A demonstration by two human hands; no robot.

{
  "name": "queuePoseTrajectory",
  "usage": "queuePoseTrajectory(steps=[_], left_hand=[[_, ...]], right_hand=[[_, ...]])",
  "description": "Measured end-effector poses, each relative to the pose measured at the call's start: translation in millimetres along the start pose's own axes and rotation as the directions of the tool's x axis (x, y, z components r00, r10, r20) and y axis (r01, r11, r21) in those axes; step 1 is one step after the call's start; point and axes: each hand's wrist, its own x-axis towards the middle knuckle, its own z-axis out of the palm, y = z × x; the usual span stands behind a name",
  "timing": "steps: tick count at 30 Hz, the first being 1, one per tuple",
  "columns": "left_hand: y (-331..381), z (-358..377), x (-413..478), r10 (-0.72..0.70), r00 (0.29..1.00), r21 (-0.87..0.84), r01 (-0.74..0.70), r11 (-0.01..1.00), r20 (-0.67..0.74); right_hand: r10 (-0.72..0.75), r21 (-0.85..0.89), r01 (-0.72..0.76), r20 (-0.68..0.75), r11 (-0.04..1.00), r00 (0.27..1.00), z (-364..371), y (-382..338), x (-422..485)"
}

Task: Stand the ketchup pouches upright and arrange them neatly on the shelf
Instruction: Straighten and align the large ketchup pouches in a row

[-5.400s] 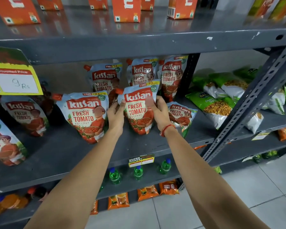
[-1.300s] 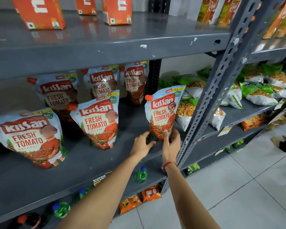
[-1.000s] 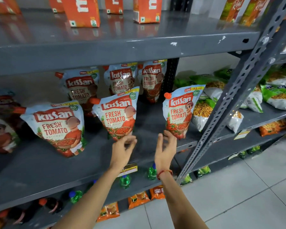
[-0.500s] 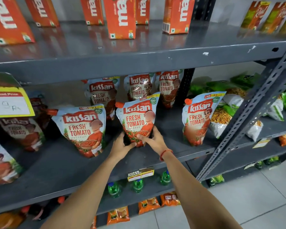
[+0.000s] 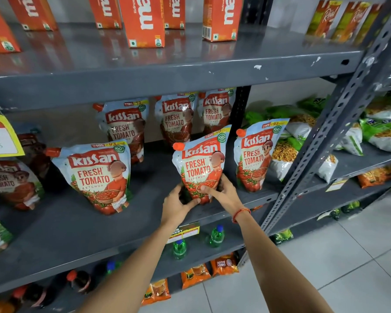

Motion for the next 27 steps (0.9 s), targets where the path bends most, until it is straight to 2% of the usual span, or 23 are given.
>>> queuePoseTrajectory(steps=[9,16,21,24,26,27], left_hand=[[2,8,-6,0.068,0.998,0.107,-0.069,0.992,0.018],[1,8,-6,0.039,0.999,0.065,-0.039,0.997,-0.007],[1,5,-7,0.036,0.998,0.043,-0.037,0.998,0.042],[-5,-5,-13,0.034,0.996,0.002,-0.034,0.999,0.084],[-15,-21,-19,0.041,0.998,-0.017,-0.04,0.999,0.038],[-21,-32,-23,0.041,0.999,-0.028,-0.041,0.999,-0.005]], right_hand=[[-0.004,0.001,0.004,-0.035,1.0,0.999,-9,0,-9],[0.018,0.001,-0.018,-0.032,1.0,0.999,-9,4,-8],[0.023,-0.005,-0.023,-0.033,1.0,0.999,-9,-3,-12],[0.011,0.007,-0.01,-0.141,1.0,0.99,-2,-9,-28],[-0.019,0.002,0.021,-0.322,1.0,0.947,13,-8,-46],[-0.027,-0.002,0.03,-0.43,1.0,0.902,23,-6,-55]])
